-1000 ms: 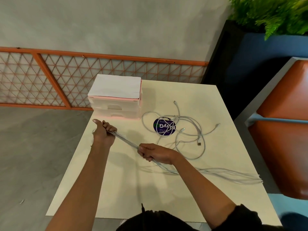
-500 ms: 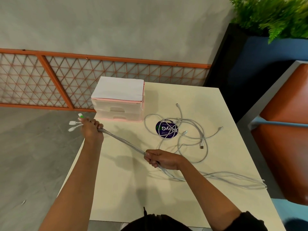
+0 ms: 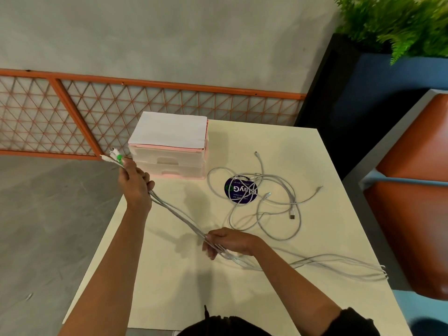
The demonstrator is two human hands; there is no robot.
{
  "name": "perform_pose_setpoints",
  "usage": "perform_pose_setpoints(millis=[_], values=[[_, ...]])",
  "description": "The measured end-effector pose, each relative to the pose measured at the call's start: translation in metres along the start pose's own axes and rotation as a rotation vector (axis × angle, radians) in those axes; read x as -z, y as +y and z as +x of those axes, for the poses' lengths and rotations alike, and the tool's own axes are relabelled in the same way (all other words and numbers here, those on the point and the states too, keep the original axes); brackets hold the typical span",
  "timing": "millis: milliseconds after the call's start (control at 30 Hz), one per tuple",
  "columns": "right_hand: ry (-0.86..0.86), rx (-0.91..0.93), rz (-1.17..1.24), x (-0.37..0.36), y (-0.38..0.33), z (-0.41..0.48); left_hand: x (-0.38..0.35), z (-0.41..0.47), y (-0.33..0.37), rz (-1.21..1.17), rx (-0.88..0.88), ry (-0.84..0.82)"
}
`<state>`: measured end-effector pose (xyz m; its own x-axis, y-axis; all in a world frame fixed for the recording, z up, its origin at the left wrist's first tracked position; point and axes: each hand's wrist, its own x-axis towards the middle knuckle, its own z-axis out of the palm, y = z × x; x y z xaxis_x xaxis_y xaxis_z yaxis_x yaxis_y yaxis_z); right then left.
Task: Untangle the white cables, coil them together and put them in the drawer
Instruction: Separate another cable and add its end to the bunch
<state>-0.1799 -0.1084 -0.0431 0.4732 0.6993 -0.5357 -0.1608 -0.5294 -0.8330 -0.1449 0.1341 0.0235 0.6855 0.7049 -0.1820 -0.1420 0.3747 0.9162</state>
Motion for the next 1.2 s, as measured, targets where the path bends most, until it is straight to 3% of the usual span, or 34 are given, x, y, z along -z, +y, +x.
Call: perform_pose_setpoints(millis=[100,233,300,367,433,533,600,733,867,933,1100,1200], values=[[0.137,-0.016,-0.195,0.013,0.005,0.004,-0.003,0.001,-0.003,0.014,0.003,-0.044],[0.63,0.017,-0.118,0.042,0.013,0.011,-0.005,0.002,-0.007,0.023,0.029,-0.069],[0.869,-0.052,-0.222,0.063,0.022,0.016,-0.005,0.001,-0.01,0.017,0.046,-0.073],[0.982,-0.218,-0.406,0.081,0.029,0.021,-0.008,0.002,-0.012,0.007,0.063,-0.081],[0.987,-0.418,-0.529,0.095,0.035,0.024,-0.011,0.0,-0.012,0.004,0.069,-0.102],[0.928,-0.607,-0.517,0.106,0.041,0.029,-0.016,-0.001,-0.013,0.006,0.064,-0.125],[0.929,-0.662,-0.459,0.105,0.044,0.033,-0.018,0.0,-0.014,0.004,0.067,-0.131],[1.042,-0.632,-0.125,0.11,0.048,0.038,-0.019,0.004,-0.015,0.002,0.069,-0.139],[0.899,-0.691,-0.212,0.121,0.035,0.035,-0.022,0.003,-0.017,0.019,0.086,-0.153],[0.769,-0.683,-0.257,0.13,0.029,0.036,-0.023,0.002,-0.018,0.026,0.086,-0.151],[0.489,-0.465,-0.238,0.16,-0.02,0.004,-0.027,-0.002,-0.016,0.039,0.079,-0.183],[0.538,-0.267,-0.193,0.178,-0.05,-0.02,-0.028,-0.005,-0.013,0.046,0.068,-0.228]])
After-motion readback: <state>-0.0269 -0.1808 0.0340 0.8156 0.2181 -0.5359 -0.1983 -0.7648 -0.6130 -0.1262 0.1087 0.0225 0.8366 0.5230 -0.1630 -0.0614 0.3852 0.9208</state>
